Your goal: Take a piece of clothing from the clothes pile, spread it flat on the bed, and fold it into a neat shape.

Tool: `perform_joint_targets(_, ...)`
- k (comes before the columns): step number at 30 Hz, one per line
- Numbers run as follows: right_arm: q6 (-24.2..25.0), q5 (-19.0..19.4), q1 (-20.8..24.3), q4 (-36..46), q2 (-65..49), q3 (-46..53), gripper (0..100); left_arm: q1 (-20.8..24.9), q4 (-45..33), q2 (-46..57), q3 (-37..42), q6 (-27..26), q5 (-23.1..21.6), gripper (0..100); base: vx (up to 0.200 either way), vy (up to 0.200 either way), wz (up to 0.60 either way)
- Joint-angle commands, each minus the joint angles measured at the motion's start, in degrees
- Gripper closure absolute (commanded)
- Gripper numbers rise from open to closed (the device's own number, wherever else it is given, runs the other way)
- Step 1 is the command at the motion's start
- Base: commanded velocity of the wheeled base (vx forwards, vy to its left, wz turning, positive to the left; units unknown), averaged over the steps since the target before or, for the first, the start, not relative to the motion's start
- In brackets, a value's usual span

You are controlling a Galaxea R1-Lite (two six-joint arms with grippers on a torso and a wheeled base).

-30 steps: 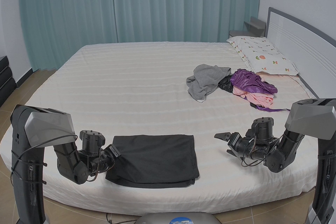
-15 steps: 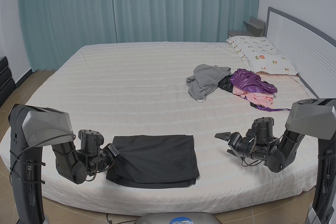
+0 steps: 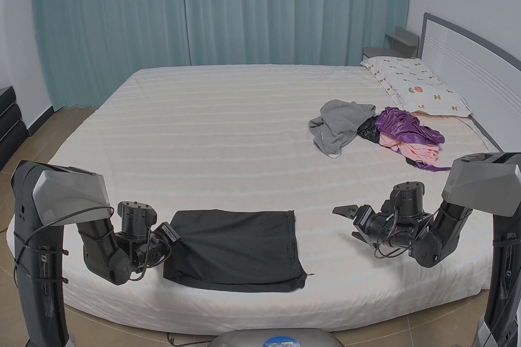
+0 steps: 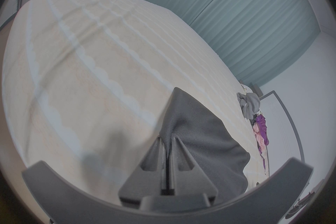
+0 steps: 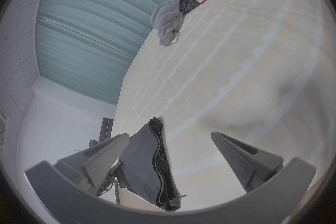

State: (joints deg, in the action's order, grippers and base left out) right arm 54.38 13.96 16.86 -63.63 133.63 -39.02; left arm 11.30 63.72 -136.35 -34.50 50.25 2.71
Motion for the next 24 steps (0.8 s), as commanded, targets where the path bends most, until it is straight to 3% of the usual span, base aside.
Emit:
perform_joint_targets(1, 0.02, 0.02, 0.02, 0.00, 0.05, 0.09, 0, -0.75, 0.09, 0.03, 0.05, -0.06, 0.02, 100, 0.000, 0.200, 0.00)
perform_joint_targets(24, 0.02, -0.16, 0.10, 0.00, 0.05, 0.09, 0, -0.93, -0.35, 0.30, 1.01, -0.06, 1.25, 100, 0.000, 0.200, 0.00)
